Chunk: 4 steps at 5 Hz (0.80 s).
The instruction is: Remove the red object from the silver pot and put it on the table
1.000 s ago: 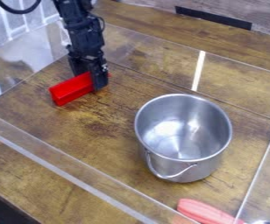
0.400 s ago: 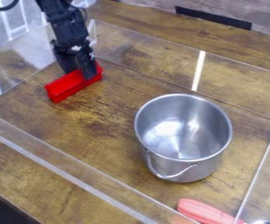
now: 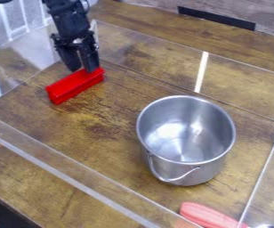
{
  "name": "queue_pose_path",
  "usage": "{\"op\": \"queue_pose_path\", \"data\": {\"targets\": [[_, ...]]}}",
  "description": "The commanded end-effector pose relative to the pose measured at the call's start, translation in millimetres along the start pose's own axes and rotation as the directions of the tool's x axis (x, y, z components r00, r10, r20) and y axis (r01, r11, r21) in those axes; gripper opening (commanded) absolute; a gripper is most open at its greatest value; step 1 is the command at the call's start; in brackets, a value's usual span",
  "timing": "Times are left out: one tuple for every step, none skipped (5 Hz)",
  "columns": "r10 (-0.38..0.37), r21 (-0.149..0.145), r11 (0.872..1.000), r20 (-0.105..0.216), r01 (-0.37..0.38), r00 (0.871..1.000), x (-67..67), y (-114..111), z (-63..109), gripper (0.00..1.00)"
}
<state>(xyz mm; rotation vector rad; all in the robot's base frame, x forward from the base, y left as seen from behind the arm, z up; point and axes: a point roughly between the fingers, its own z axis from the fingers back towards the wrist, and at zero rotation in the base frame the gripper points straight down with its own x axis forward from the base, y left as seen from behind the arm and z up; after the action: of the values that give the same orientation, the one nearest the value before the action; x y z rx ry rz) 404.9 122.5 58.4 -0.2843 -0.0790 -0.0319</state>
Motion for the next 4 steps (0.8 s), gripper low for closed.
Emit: {"op": "queue_pose_path", "data": {"targets": [[0.050,0.052,0.997,0.134,-0.058,0.990,12.2,-6.2,45.3,1.00],[0.130,0.042,0.990,0.150,-0.137,0.980,13.5,-6.0,37.7,1.00],[0.159,0.039,0.985,0.144,-0.166,0.977,15.2,-2.8,35.2,1.00],[0.189,0.038,0.980,0.139,-0.196,0.972,17.0,0.8,32.6,1.00]]}}
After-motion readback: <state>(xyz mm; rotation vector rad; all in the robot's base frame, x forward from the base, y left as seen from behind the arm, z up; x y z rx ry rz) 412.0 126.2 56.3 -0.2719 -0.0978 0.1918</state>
